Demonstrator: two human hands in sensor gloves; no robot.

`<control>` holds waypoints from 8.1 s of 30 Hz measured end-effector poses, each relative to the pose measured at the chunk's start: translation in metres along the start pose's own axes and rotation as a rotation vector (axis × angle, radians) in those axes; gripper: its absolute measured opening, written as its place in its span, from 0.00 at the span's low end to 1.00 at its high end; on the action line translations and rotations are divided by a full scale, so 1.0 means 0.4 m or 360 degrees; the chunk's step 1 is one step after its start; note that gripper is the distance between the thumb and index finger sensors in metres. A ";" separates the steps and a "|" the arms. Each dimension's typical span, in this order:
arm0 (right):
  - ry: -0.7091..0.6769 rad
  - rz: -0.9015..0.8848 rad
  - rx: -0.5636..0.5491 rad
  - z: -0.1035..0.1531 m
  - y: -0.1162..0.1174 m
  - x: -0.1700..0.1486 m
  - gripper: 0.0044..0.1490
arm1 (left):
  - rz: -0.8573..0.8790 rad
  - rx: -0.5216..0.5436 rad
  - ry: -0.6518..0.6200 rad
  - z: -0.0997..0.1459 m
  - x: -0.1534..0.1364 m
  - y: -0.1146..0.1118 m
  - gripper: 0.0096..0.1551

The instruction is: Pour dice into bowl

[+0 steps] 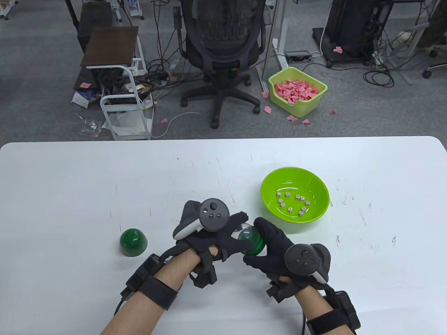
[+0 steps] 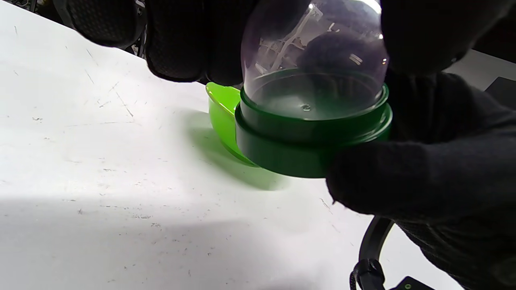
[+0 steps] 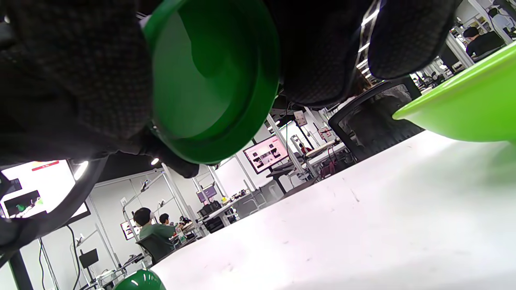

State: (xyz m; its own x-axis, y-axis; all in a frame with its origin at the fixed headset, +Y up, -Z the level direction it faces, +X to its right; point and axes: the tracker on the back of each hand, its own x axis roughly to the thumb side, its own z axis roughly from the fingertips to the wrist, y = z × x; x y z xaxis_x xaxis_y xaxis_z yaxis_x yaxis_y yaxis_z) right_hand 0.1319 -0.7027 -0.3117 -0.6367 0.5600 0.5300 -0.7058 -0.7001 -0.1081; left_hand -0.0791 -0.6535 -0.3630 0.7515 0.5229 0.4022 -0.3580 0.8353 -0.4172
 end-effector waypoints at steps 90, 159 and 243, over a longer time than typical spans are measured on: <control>-0.0011 0.0095 0.0210 -0.001 0.037 0.015 0.67 | 0.0121 0.0159 0.0035 0.083 -0.066 0.018 0.59; 0.0426 -0.0640 0.0446 -0.004 0.162 -0.026 0.65 | 0.0224 0.0682 0.0284 0.313 -0.436 0.044 0.59; 0.0148 0.0434 0.0333 -0.100 0.065 0.045 0.67 | -0.0059 0.0625 0.0225 0.319 -0.408 0.014 0.58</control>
State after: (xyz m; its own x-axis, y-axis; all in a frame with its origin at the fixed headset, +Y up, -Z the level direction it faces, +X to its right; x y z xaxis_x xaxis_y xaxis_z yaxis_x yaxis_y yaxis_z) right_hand 0.0896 -0.6931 -0.3388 -0.8254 0.3714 0.4253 -0.4334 -0.8995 -0.0555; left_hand -0.2744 -0.7126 -0.3269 0.8265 0.4860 0.2841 -0.4932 0.8684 -0.0509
